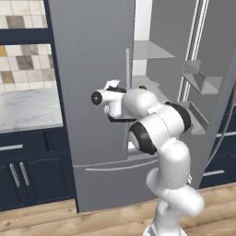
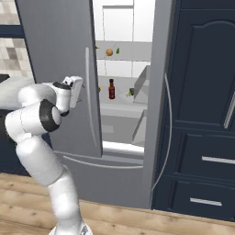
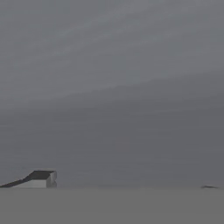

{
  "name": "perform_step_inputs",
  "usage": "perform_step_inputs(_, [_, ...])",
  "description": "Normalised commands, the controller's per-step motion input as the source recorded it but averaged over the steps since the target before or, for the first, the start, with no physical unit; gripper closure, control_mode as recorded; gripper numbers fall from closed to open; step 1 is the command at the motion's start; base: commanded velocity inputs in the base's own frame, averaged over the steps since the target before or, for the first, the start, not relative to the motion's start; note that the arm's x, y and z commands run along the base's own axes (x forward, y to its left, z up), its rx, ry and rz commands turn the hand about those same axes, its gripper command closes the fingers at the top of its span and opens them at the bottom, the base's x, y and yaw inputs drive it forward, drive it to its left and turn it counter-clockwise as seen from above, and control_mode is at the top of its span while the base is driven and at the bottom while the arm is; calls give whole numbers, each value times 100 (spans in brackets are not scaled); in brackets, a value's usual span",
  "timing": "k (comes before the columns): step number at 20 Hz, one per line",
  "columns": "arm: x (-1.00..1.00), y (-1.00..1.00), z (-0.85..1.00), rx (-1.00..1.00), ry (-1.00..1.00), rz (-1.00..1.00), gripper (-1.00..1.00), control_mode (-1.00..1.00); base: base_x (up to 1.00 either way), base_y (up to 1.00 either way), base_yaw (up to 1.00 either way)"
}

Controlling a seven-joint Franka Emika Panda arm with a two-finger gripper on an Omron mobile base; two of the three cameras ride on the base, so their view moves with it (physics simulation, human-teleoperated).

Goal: Place the tupperware on the second highest shelf of the fridge. Make space for the tupperware among the existing items by rearranging them on the shelves if needed. Close the fridge door when finished.

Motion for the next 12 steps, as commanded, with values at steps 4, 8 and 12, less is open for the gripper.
perform_step_inputs(4, [67,-3,0,0,-2,6,-100,-100,0,0,0])
perform_step_inputs(8, [39,5,3,-3,-12,9,-100,-100,0,0,0])
perform_step_inputs(12, [16,34,32,-9,-22,7,-100,-100,0,0,0])
